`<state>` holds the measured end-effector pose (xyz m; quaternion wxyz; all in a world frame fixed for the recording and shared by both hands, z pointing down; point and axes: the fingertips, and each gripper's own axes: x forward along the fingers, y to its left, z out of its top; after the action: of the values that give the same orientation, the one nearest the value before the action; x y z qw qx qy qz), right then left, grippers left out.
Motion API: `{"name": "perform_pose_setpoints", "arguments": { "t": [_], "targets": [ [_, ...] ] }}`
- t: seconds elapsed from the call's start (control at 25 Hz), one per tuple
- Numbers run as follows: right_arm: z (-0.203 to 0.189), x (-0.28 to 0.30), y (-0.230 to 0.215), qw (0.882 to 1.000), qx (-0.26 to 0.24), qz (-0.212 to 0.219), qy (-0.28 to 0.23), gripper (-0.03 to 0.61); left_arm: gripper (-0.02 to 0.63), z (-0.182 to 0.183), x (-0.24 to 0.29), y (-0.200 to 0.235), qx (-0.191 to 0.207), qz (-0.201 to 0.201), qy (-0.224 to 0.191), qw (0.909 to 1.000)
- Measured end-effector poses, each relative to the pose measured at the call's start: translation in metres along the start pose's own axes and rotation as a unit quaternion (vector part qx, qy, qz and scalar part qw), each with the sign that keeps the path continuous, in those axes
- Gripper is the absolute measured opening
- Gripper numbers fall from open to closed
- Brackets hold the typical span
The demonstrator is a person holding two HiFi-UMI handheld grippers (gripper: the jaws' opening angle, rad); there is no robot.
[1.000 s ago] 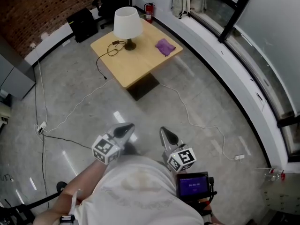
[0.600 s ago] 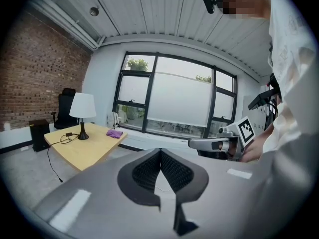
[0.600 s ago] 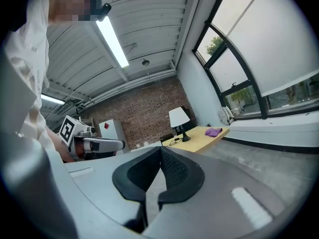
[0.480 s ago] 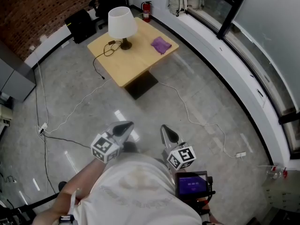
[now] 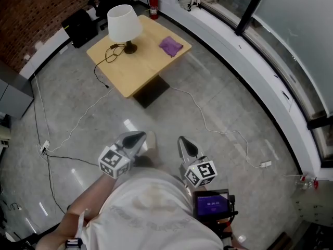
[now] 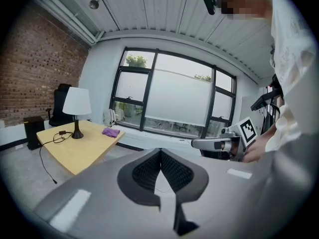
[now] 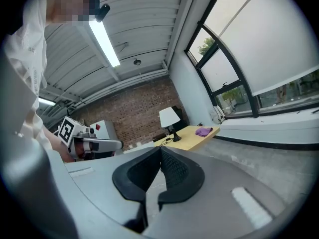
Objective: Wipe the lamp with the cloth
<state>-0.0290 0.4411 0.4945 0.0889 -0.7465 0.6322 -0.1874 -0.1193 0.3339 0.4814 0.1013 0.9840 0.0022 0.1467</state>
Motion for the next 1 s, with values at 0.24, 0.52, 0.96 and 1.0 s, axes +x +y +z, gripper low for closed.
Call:
{"name": "perform_pose_setpoints", "arguments": {
  "t": [0.24, 0.52, 0.96, 1.0],
  "targets": [
    [0.023, 0.028, -0.027, 1.0, -0.018, -0.011, 0.011, 0.014, 0.002, 0.021, 0.045, 0.033, -0.016, -0.009, -0.016, 0.9997],
    [0.06, 0.085, -0.059, 0.999, -0.04, -0.022, 0.017, 0.014, 0.002, 0.05, 0.093, 0.093, -0.019, -0.018, -0.031, 0.9992],
    [0.093, 0.167, -0.086, 0.997, -0.059, -0.04, 0.036, 0.014, 0.002, 0.087, 0.138, 0.177, -0.031, -0.027, -0.052, 0.9978],
    [0.096, 0.175, -0.09, 0.996, -0.063, -0.042, 0.037, 0.014, 0.002, 0.089, 0.141, 0.183, -0.032, -0.028, -0.054, 0.9976]
  ]
}}
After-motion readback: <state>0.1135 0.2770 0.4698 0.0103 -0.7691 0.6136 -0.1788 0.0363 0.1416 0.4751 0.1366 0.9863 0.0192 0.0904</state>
